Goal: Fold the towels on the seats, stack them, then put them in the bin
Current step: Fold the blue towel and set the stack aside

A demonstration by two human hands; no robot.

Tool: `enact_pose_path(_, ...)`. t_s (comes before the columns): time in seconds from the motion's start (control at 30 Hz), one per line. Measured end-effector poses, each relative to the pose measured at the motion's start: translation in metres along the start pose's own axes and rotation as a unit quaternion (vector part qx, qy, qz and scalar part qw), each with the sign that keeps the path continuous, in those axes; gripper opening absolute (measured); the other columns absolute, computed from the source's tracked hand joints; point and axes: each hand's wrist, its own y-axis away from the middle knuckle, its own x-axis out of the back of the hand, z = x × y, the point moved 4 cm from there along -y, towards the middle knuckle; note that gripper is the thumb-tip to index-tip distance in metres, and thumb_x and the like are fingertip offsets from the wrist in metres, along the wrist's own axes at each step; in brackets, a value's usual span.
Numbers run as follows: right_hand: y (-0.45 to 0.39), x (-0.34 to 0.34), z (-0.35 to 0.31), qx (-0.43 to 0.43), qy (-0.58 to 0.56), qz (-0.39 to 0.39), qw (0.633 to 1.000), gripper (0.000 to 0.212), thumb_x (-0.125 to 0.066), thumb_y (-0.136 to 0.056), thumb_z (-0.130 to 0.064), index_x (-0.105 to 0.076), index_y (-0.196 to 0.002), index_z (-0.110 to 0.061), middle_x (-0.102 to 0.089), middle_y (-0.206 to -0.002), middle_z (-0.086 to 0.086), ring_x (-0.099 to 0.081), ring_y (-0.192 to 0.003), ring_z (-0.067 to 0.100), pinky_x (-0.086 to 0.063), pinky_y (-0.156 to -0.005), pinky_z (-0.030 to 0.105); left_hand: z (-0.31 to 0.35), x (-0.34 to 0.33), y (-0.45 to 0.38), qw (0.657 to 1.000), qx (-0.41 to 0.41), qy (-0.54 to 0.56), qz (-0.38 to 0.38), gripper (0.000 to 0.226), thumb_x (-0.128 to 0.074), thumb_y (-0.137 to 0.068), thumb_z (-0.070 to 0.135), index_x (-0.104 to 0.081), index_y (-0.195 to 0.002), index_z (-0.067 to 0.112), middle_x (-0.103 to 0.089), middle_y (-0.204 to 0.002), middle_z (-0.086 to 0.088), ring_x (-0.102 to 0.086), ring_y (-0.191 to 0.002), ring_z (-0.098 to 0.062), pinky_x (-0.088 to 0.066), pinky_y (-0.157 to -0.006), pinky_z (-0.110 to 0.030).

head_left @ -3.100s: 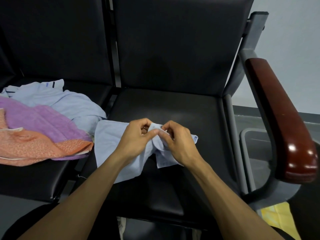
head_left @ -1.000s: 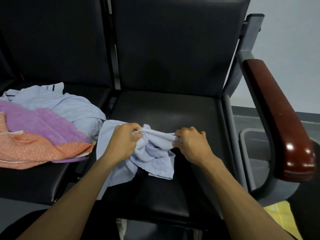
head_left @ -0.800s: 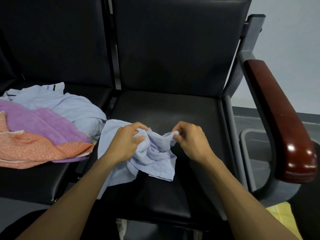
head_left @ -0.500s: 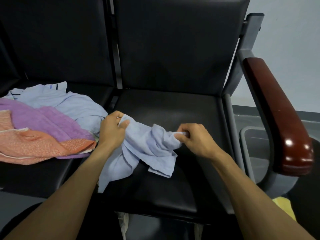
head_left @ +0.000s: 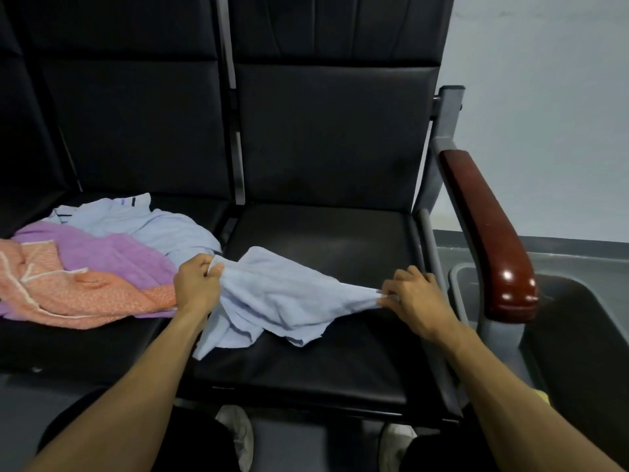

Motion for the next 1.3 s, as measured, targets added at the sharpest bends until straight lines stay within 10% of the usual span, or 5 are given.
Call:
enact_pose_path(0.37, -0.007, -0.002, 0.018, -0.064, -0.106, 0.062, 0.99, 0.022, -0.071, -0.089, -0.042, -0.077, -0.088, -0.02, -0.065, -0.095, -0.007, -0.062, -0.088, 0.013, -0.051, -0.077, 0.033, -0.003, -0.009, -0.006, 0.999, 0.015, 0.025, 0.013, 0.008, -0.061, -0.098, 0.009, -0.068, -0.098, 0.006, -0.071, -0.092, -0.008, -0.067, -0.09, -0.028, -0.056, -0.086, -0.045)
enact_pose_path(0.6, -0.007, 0.037, 0.018, -0.122, -0.271, 0.202, 0.933, 0.012, -0.083, -0.079, -0.024, -0.078, -0.084, -0.014, -0.07, -0.08, -0.006, -0.063, -0.07, -0.002, -0.045, -0.062, 0.004, 0.024, -0.004, -0.017, 0.997, 0.016, 0.073, 0.034, 0.008, -0.061, -0.098, 0.011, -0.066, -0.094, 0.008, -0.069, -0.09, -0.007, -0.063, -0.084, -0.023, -0.052, -0.075, -0.038)
enact_pose_path(0.87, 0.007, 0.118, 0.008, -0.054, -0.105, 0.166, 0.979, 0.025, -0.069, -0.092, -0.034, -0.068, -0.078, -0.014, -0.049, -0.08, -0.008, -0.052, -0.072, 0.012, -0.036, -0.065, 0.024, 0.112, 0.04, -0.007, 0.992, -0.068, 0.094, 0.052, 0.007, -0.064, -0.096, 0.011, -0.066, -0.089, 0.01, -0.064, -0.078, -0.001, -0.059, -0.079, -0.02, -0.044, -0.072, -0.03)
enact_pose_path(1.3, 0.063, 0.281, -0.035, -0.055, -0.271, 0.396, 0.876, 0.022, -0.075, -0.086, -0.016, -0.063, -0.068, -0.014, -0.064, -0.064, -0.002, -0.054, -0.058, 0.009, -0.042, -0.055, 0.012, 0.243, 0.157, 0.029, 0.975, -0.13, 0.151, 0.101, 0.011, -0.061, -0.097, 0.011, -0.069, -0.09, 0.008, -0.066, -0.086, -0.005, -0.058, -0.079, -0.019, -0.045, -0.066, -0.029)
